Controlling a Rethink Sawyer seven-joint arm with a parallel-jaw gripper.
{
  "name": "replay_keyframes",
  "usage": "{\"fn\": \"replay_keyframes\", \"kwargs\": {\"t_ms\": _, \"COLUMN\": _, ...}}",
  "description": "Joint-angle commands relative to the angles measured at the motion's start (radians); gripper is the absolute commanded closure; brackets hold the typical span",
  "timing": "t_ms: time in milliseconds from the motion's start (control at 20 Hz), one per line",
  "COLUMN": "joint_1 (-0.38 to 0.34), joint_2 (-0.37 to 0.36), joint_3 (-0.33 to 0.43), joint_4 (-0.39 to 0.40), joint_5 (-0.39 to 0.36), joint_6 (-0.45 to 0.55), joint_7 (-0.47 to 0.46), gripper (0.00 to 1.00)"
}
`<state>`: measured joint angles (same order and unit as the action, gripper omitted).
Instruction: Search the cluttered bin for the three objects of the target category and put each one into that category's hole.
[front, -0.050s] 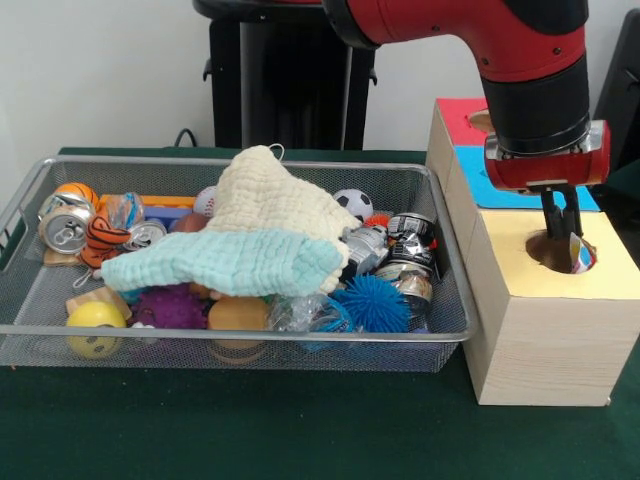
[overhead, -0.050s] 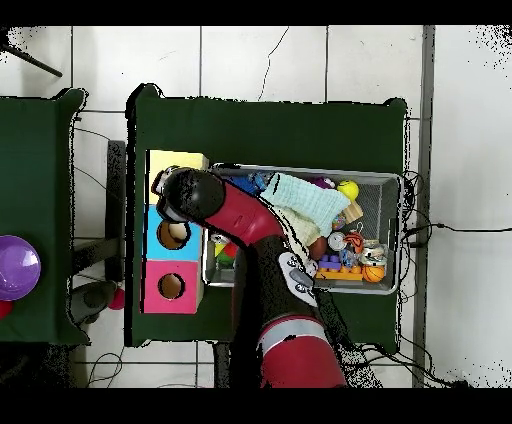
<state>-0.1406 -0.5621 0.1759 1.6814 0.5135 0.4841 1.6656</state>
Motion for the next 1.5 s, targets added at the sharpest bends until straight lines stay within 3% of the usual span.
{"fn": "replay_keyframes", "kwargs": {"t_ms": 50, "joint_1": -0.022, "joint_2": 0.043, "joint_3": 0.123, "joint_4": 0.093, "joint_5": 0.042, "joint_6": -0.019, "joint_7": 0.164, "gripper": 1.00}}
{"fn": "replay_keyframes", "kwargs": {"t_ms": 1500, "joint_1": -0.041, "joint_2": 0.107, "joint_3": 0.159, "joint_4": 0.069, "joint_5": 0.024, "joint_6": -0.222, "joint_7": 0.200, "gripper": 1.00}}
